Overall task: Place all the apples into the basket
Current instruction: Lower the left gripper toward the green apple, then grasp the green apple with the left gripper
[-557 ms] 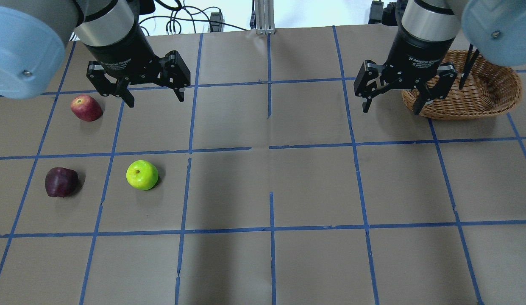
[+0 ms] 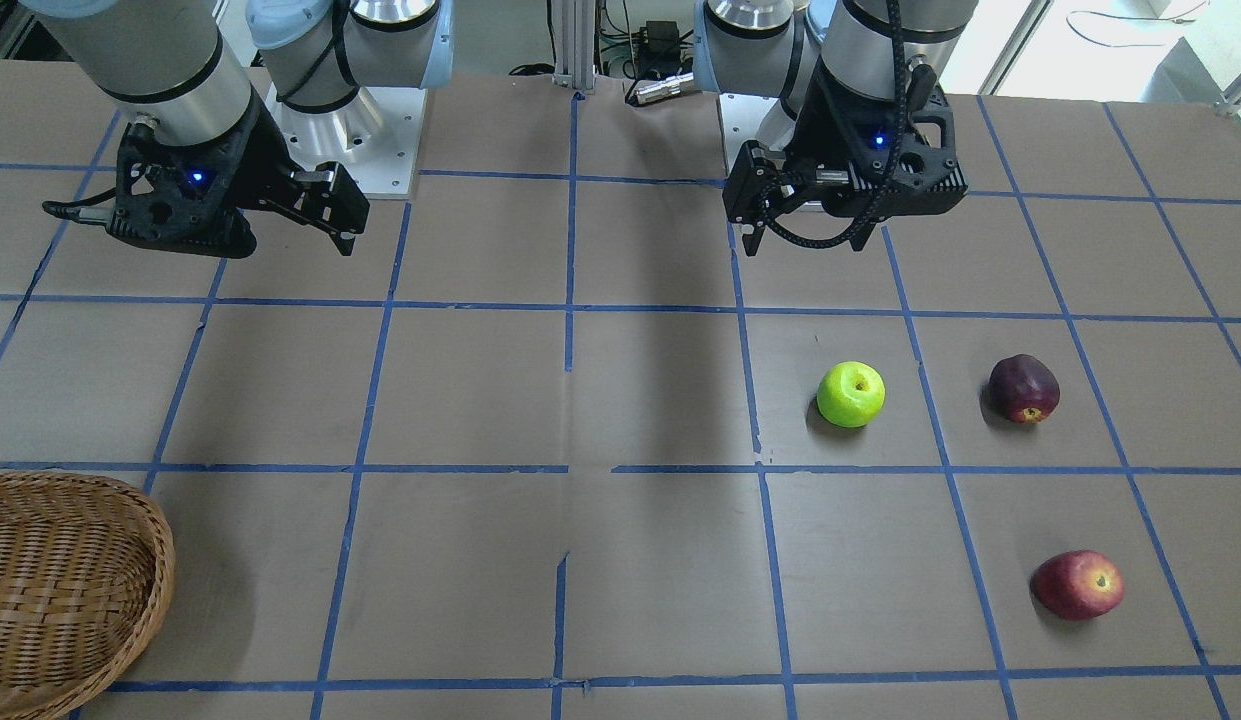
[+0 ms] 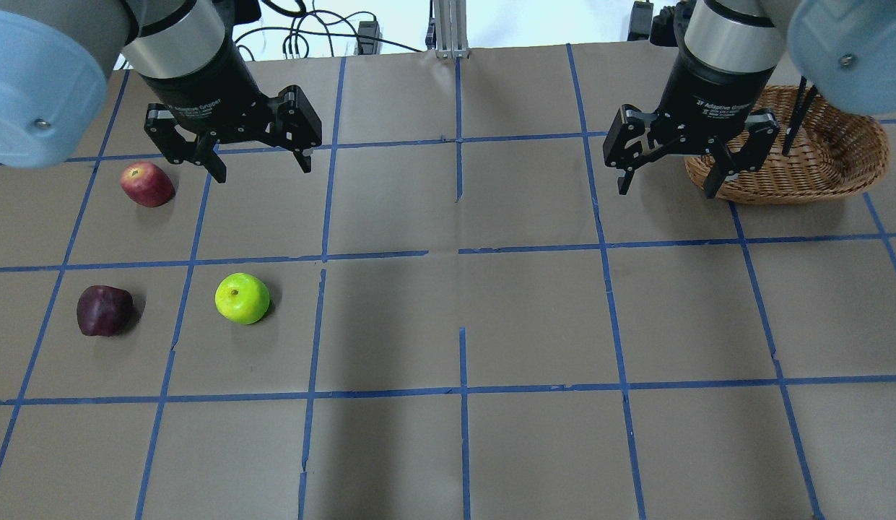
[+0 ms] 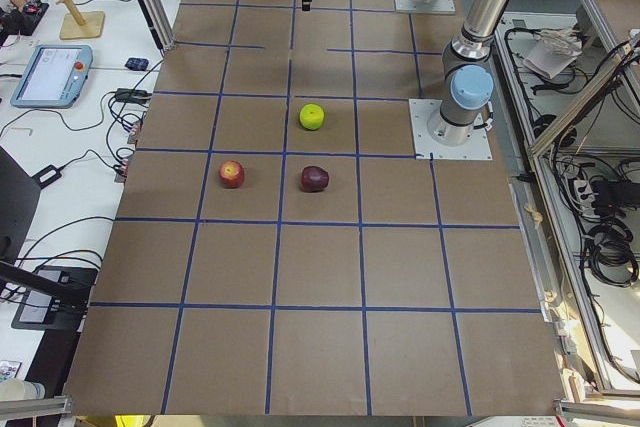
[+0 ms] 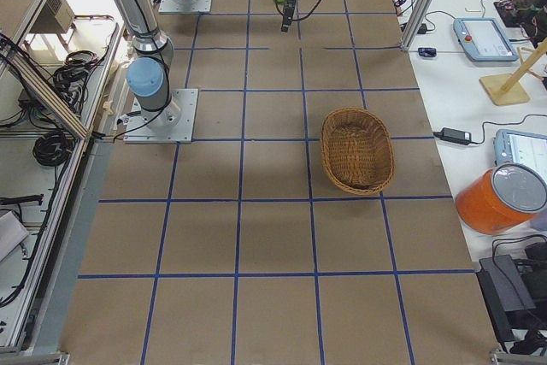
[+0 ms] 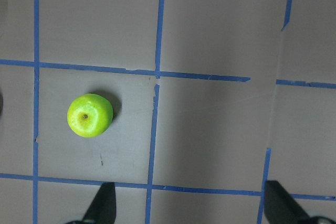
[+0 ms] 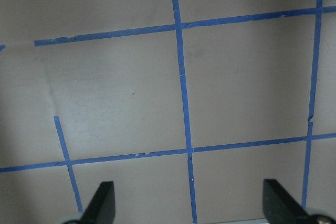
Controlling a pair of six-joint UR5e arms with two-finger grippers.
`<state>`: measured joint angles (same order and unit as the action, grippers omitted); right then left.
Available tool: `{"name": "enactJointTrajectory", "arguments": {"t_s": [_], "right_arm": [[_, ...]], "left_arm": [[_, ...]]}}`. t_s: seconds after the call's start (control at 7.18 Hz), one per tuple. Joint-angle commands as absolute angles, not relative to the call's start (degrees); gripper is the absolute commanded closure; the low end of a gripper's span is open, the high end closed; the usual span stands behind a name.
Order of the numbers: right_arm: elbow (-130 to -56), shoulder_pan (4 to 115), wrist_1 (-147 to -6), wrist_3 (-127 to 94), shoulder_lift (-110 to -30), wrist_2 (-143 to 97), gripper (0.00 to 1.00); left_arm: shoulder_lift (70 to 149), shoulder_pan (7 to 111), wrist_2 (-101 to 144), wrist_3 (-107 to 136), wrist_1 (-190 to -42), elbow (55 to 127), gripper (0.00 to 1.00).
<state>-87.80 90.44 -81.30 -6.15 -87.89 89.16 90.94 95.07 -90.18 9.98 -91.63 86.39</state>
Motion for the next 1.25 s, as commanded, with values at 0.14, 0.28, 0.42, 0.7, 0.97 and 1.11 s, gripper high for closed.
{"name": "enactJointTrajectory", "arguments": {"t_s": [0.14,0.28,0.42,0.7,0.97,1.11], "right_arm": [[-87.8,90.44,-80.95,-6.15,-87.98,89.21,0.0],[-87.8,90.44,-80.86,-6.07,-87.98,89.3,0.0],[-87.89,90.44,-80.86,-6.06,-87.98,89.3,0.0],[-87.8,90.44,-80.95,-5.98,-87.89,89.3,0.0],[-87.89,90.44,-81.03,-5.98,-87.89,89.21,0.0],[-87.8,90.35,-81.21,-5.89,-87.89,89.21,0.0]], "left_arm": [[90.61,92.05,-89.74,4.15,-90.63,91.8,0.0],[91.49,86.71,-89.82,-0.39,-82.61,98.37,0.0],[92.19,81.27,-89.82,-6.36,-77.05,104.61,0.0],[94.55,75.78,-90.0,-10.78,-65.98,114.39,0.0],[98.07,75.76,-90.0,-10.28,-58.57,120.74,0.0],[100.09,75.85,-90.0,-10.37,-57.23,120.76,0.0]]}}
